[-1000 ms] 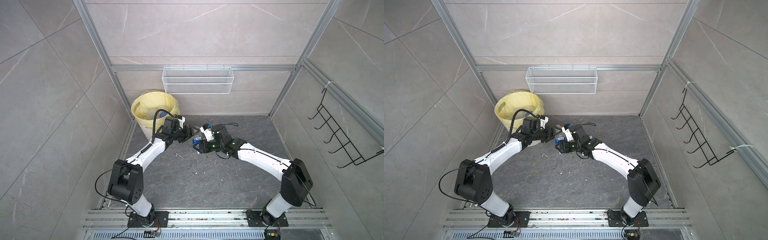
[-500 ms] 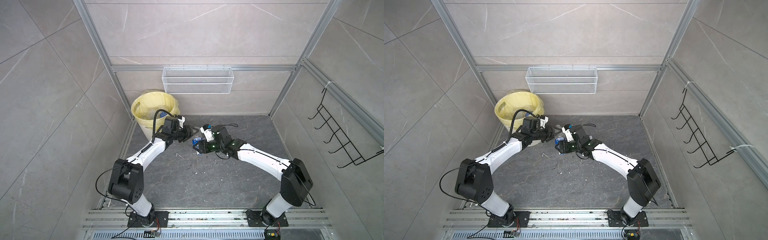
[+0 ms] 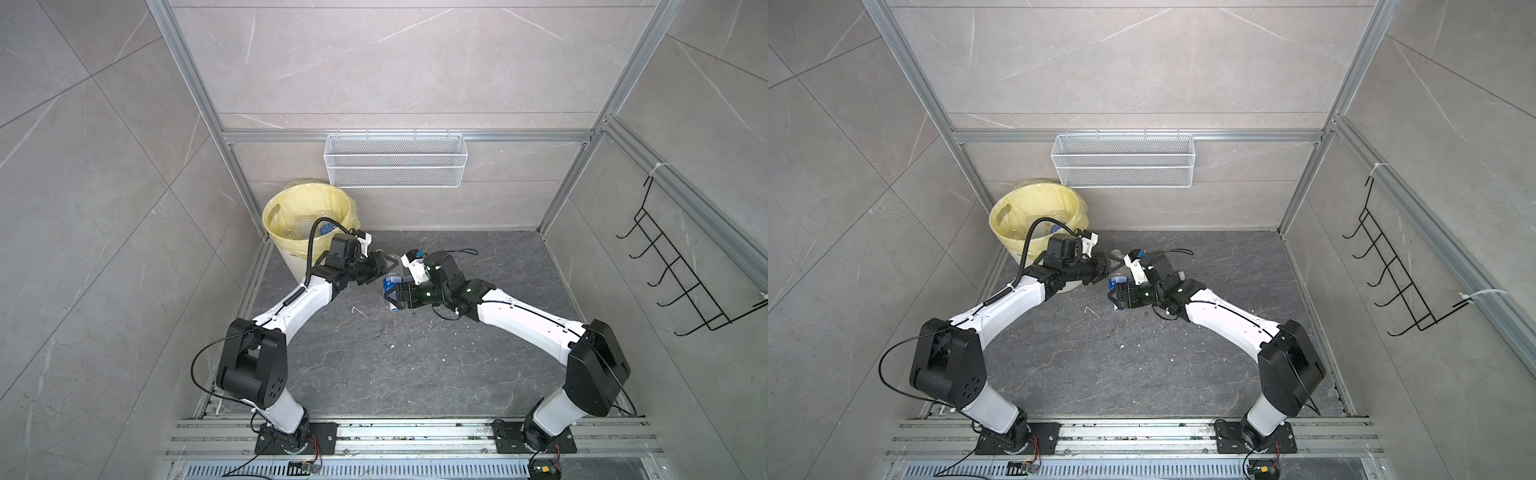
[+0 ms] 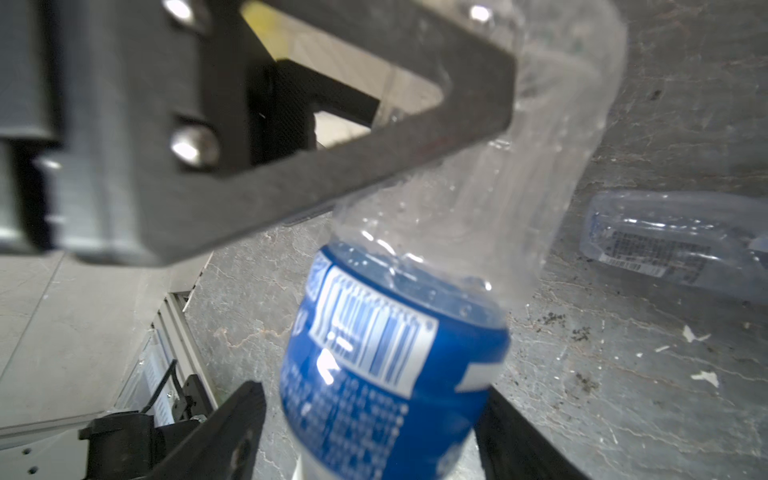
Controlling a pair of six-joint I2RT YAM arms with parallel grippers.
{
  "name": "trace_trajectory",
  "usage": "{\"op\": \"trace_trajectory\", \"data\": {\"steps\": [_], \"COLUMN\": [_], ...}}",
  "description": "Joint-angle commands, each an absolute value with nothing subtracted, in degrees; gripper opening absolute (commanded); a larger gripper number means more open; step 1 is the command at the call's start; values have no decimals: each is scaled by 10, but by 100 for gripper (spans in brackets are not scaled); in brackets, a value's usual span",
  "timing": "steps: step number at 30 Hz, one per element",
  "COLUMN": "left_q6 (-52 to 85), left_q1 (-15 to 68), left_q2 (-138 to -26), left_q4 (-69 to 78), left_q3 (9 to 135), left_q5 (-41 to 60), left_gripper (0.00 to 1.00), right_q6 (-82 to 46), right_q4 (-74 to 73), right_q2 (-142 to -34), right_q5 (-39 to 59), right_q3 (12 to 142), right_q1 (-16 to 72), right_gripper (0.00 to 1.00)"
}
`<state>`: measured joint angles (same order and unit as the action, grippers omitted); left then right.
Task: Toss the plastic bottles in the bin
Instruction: 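Close the left gripper on the bottle's base and open the right gripper, then carry the bottle over the bin with the left gripper while the right withdraws, then open the left gripper over the bin to drop the bottle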
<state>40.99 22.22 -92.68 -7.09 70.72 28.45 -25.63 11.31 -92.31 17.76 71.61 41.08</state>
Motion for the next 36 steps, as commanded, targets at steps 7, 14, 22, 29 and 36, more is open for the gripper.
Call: {"op": "trace_trajectory", "data": {"steps": [7,14,22,29,36], "left_q6": [301,207,176,250,259], "left_q1": [222,221,151,21,30], "left_q2": [-874,-866,-896,-1081,-978], "left_q4": [-228,-329,-374,-531,-399], "left_q3": [863,1021,1193,1442,1275], "left_q5": [149,-8,-80,14,64], "left_gripper": [42,41,38,71,100], "right_q6": [-214,-201,-216,-239,-244], "right_q4": [160,204,211,208,206], "right_q2": [-835,-829,-853,-858,-834], "right_q5": [102,45,63,80,64], "right_q3": [727,800,848,826,790], "right_q1": [416,415,419,431,433], "right_gripper": [100,100,100,100,100]}}
